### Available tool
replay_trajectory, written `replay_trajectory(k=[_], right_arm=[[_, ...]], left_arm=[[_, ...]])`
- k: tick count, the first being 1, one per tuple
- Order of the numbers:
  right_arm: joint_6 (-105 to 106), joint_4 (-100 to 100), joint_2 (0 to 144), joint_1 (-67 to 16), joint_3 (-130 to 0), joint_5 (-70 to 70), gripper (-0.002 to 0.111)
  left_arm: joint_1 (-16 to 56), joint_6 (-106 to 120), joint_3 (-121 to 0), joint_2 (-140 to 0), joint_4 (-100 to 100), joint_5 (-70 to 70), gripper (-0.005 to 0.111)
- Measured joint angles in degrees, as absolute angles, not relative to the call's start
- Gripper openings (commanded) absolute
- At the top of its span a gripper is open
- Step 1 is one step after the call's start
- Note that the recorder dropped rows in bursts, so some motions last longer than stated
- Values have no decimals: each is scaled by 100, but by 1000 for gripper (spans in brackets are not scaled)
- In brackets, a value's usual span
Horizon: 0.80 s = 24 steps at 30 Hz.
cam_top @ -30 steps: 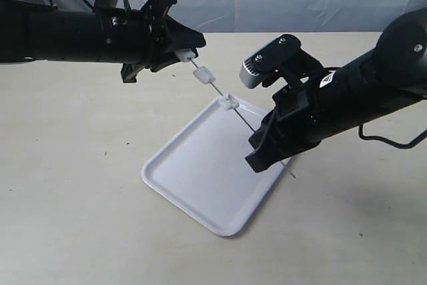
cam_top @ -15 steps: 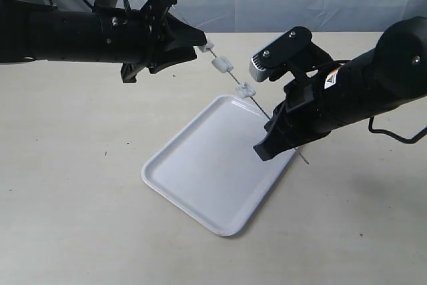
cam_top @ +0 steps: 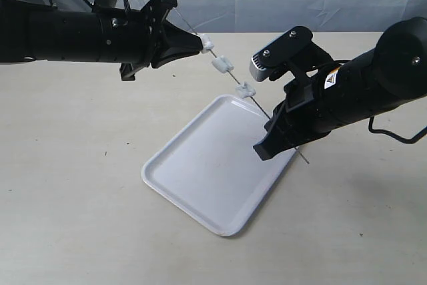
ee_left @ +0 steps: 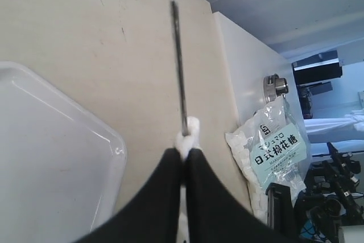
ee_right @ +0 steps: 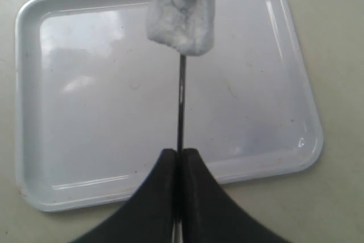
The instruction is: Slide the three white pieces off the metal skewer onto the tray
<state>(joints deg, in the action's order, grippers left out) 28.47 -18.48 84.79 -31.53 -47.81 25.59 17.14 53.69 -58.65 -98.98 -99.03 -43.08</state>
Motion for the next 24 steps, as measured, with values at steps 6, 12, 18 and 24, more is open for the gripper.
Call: replay_trajectory(k=[6, 12, 18, 24], right_arm=[[2847, -1848, 8479, -3153, -4781, 2559, -1], [2837, -1848, 8479, -3153, -4781, 2559, -1], [2820, -1977, 8479, -3153, -4781, 2754, -1], [2692, -1943, 8479, -3153, -4792, 3291, -1]], left_arm=[[1714, 5376, -5865, -9898, -9903, -4331, 0], [1714, 5395, -5865, -9898, -9903, -4331, 0], [1714, 5673, -5865, -9898, -9867, -4217, 0], [1726, 5785, -5865, -9898, -9830, -3881, 0]])
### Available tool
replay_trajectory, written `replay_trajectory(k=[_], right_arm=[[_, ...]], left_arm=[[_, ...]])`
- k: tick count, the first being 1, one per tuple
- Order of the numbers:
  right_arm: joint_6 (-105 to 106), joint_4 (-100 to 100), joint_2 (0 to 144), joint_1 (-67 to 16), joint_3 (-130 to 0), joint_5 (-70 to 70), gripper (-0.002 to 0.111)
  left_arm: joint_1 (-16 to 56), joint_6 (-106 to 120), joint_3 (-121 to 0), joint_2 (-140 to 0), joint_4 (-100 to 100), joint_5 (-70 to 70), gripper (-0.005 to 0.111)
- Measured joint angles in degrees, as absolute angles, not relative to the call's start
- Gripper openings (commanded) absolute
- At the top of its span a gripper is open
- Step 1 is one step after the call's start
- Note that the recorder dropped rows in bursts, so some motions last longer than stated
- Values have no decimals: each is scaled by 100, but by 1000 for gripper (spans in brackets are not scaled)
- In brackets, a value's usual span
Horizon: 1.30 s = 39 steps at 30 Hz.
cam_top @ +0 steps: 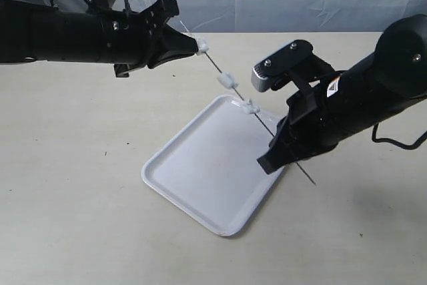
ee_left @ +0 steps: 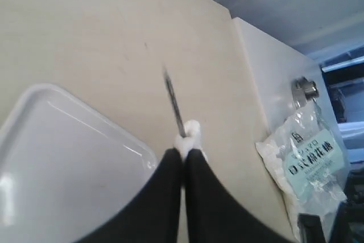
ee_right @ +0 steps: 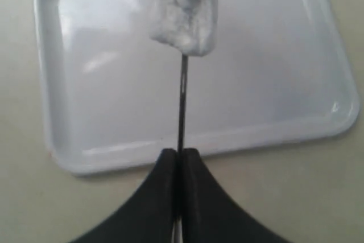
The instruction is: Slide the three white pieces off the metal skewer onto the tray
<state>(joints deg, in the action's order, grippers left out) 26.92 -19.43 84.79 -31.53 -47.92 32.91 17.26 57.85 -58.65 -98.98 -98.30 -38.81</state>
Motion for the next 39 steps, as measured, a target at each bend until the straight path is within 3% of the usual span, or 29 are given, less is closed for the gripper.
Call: replay_trajectory(k=[15, 24, 27, 34, 39], right_arm=[[1767, -1005, 8479, -3153, -4792, 4649, -1], [-251, 1518, 8307, -3153, -4792, 4719, -1], [-500, 1816, 8279, -3153, -4792, 4669, -1], [-596, 1738, 8279, -3153, -4792, 4478, -1], [-596, 1578, 8279, -3153, -4792, 4300, -1]], left_arm=[[1715, 5868, -5881, -9898, -9907, -2452, 0], [1836, 4350, -5927, -9898, -8460, -4130, 0], [2006, 3720, -5911, -9898, -7378, -4442, 7], [2456, 3368, -5761, -10104, -7106, -4585, 39], [2494, 4217, -5761, -10250, -8530, -4487, 42]])
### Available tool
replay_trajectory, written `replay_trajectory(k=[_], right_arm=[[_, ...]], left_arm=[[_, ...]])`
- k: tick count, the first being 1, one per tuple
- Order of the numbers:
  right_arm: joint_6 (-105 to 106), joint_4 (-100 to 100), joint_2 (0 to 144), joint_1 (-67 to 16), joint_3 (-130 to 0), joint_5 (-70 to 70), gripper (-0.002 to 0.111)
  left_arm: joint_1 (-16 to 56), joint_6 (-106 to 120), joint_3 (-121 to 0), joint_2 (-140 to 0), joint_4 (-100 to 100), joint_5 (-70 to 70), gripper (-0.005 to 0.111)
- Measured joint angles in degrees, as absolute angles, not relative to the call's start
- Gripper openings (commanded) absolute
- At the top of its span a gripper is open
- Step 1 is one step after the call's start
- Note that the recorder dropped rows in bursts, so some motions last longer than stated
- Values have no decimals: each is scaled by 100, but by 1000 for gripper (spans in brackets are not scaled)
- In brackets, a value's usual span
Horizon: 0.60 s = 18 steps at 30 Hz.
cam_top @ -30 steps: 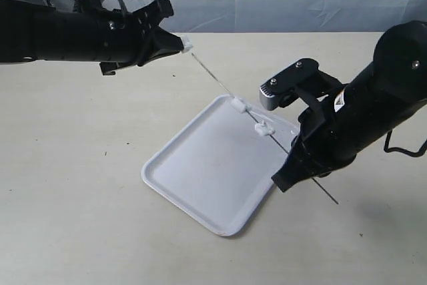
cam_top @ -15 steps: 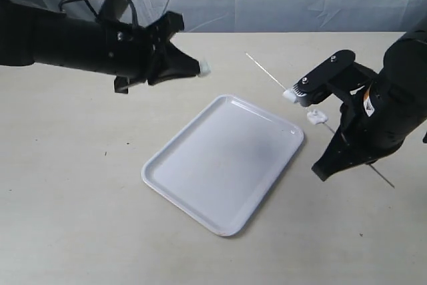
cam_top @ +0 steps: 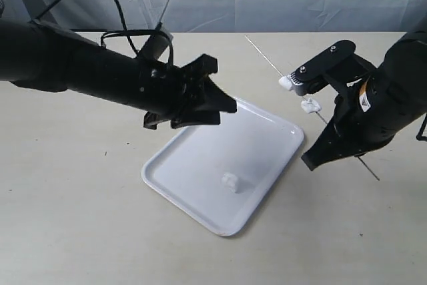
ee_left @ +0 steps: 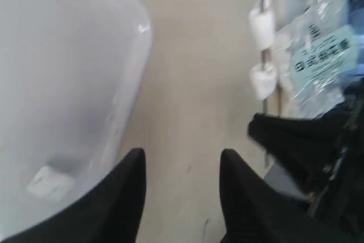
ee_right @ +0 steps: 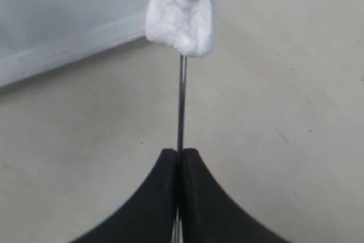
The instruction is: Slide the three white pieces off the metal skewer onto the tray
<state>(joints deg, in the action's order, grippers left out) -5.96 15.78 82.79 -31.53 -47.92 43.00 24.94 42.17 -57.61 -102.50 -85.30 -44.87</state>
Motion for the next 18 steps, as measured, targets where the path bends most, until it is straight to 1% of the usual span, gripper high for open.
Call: replay_trajectory(k=[2, 5, 8, 13, 18], right_arm=[[-596, 1338, 8279, -3153, -4792, 4039, -1], [-596, 889, 8279, -3153, -4792, 3538, -1], [-291, 317, 8279, -3153, -4792, 3229, -1], [388, -672, 8302, -3153, -4792, 3140, -1], [541, -889, 8460, -3153, -4792, 3061, -1]], left_arm=[[2494, 4722, -5761, -10250, -9306, -4461, 41], [2494, 5071, -5786, -10250, -9754, -4381, 37], [2494, 5201, -5808, -10250, -9874, -4179, 34], [2494, 5248, -5808, -10250, -9898, -3947, 34], [2494, 5248, -5899, -10250, -9902, -3934, 34]])
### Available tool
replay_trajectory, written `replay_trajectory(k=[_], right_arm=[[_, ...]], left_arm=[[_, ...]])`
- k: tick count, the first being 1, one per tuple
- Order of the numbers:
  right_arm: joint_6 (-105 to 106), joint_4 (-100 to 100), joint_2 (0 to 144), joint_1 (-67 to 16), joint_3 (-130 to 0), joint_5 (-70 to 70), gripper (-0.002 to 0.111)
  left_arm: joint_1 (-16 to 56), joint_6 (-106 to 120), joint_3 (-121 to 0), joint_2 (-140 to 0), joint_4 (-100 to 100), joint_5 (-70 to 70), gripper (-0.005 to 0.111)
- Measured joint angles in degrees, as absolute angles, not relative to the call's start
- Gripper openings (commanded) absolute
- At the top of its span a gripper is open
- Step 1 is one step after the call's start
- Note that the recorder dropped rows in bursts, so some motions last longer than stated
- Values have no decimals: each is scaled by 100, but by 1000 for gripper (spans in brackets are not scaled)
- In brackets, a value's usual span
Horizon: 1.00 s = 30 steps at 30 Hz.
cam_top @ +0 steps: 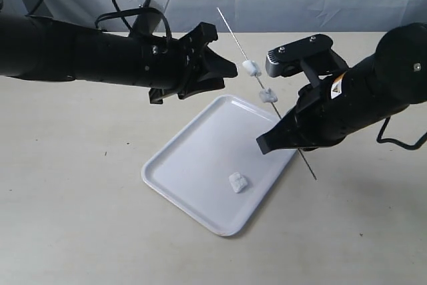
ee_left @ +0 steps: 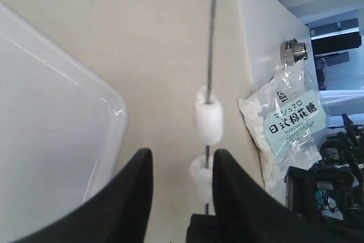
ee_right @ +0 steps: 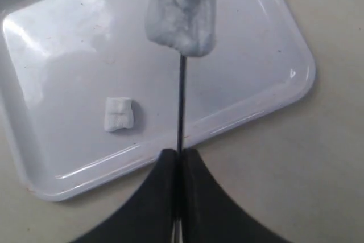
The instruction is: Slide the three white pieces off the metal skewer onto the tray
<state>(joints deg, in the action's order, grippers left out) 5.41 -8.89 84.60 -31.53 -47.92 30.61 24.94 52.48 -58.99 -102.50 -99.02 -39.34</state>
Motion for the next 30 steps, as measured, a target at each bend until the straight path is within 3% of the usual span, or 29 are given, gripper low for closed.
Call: replay_trajectory(k=[20, 25, 30], right_arm=[[1801, -2437, 8587, -3153, -4792, 2851, -1], [1884, -2467, 8587, -3153, -4792, 2822, -1], [1894, -2481, 8587, -3153, -4792, 2792, -1]], left_arm=[[2510, 5248, -6205, -10250, -9902, -3729, 33], [2510, 5248, -6205, -10250, -9902, -3683, 3], [2510, 5267, -6205, -10250, -9902, -3671, 0]])
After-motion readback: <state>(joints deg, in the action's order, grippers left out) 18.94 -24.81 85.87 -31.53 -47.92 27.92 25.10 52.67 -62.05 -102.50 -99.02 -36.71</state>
